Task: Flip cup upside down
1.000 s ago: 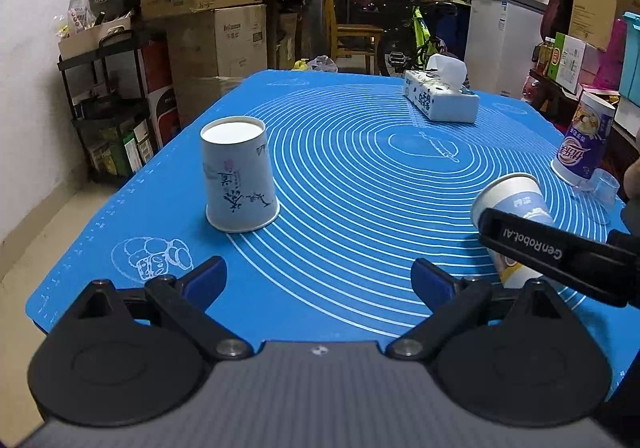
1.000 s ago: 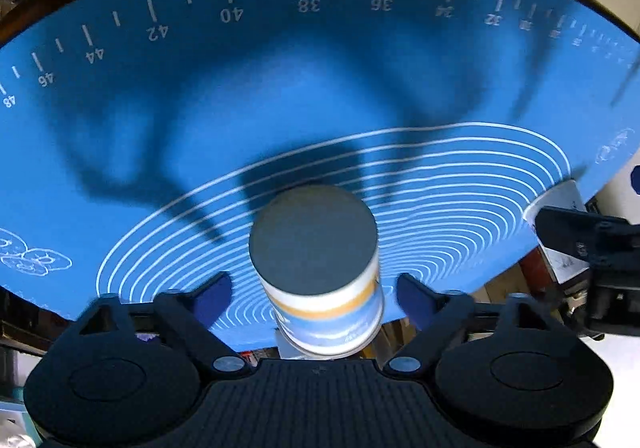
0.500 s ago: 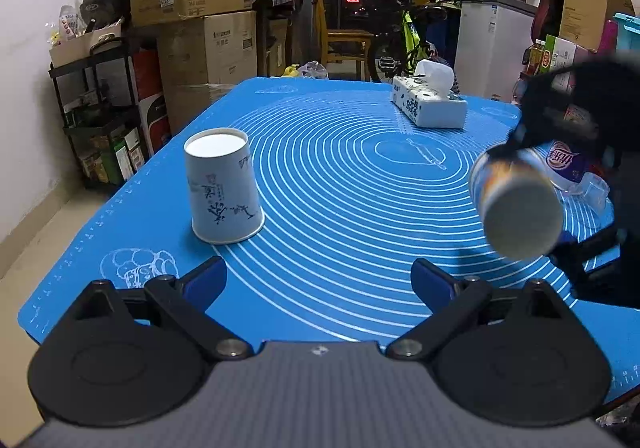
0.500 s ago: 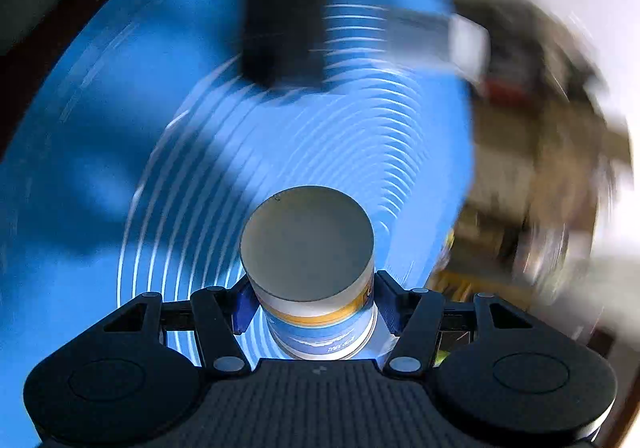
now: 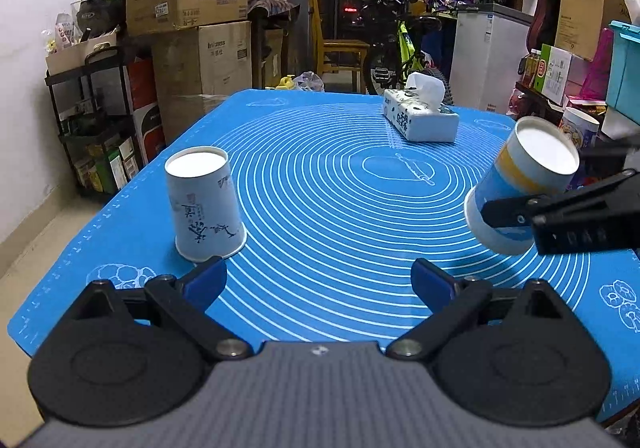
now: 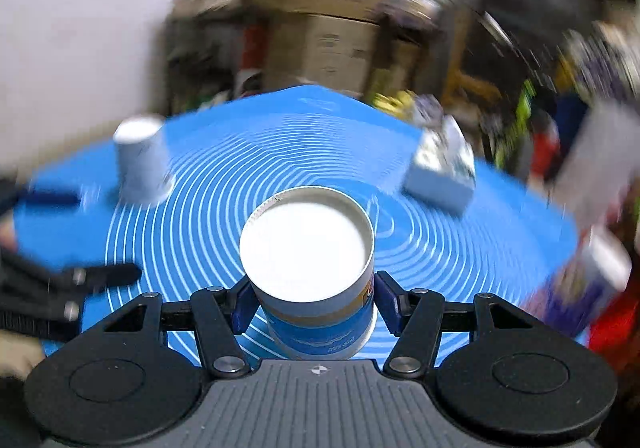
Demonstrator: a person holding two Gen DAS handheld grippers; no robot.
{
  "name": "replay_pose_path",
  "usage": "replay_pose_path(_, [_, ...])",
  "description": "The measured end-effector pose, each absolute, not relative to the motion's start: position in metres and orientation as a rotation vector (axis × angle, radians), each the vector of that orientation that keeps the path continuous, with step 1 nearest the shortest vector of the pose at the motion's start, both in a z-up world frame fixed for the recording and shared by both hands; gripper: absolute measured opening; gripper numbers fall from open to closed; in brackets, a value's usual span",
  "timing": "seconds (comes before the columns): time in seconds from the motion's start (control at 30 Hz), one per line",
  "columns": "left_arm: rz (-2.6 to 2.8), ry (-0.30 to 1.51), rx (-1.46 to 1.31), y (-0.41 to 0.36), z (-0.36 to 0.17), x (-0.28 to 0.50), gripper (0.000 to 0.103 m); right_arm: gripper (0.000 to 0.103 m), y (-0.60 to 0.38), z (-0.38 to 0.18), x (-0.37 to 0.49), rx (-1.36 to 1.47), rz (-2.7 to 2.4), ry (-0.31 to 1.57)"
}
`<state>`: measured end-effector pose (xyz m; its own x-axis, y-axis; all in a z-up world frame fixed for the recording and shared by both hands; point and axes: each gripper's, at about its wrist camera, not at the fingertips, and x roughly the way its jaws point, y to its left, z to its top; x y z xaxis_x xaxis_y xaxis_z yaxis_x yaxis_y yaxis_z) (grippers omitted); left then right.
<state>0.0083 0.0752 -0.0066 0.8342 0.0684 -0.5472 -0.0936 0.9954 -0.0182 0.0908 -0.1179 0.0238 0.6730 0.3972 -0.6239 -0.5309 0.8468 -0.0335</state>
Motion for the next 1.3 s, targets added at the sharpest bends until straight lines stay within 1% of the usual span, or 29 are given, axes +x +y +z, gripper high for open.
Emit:
replay_pose_path(0.1, [0.087,0.577,-0.045,0.073,-0.007,0.010,0.098,0.065,-0.132,0.004,0.096,-0.103,0.457,0.684])
replay_pose_path(0.27, [0.087,0.584,-0.044,0.069,-0.010,0.013,0.098,0.065,-0.129,-0.029,0.107,-0.056,0.402,0.695])
replay_pose_path(0.4, [0.085,0.582,-0.042,0.067,-0.011,0.015,0.098,0.065,-0.133,-0.035,0.113,0.002,0.384,0.697])
replay_pose_path(0.53, [0.080,0.574,-0.046,0.064,-0.012,0.017,0.098,0.066,-0.129,-0.041,0.112,-0.015,0.383,0.679])
replay_pose_path(0.6, [0.083,0.571,-0.045,0.063,-0.012,0.017,0.098,0.071,-0.128,-0.039,0.112,-0.024,0.386,0.673])
replay_pose_path(0.67, [0.098,0.574,-0.040,0.061,-0.012,0.017,0.098,0.079,-0.130,-0.035,0.108,-0.015,0.380,0.663])
replay_pose_path(0.87, [0.090,0.590,-0.053,0.060,-0.006,0.010,0.098,0.096,-0.143,-0.018,0.082,0.003,0.336,0.610])
replay_pose_path(1.03, [0.076,0.597,-0.061,0.055,-0.003,0.000,0.098,0.096,-0.155,-0.011,0.045,-0.040,0.281,0.604])
replay_pose_path(1.3, [0.039,0.613,-0.025,0.035,-0.003,-0.016,0.098,0.097,-0.177,-0.006,-0.006,-0.014,0.246,0.603])
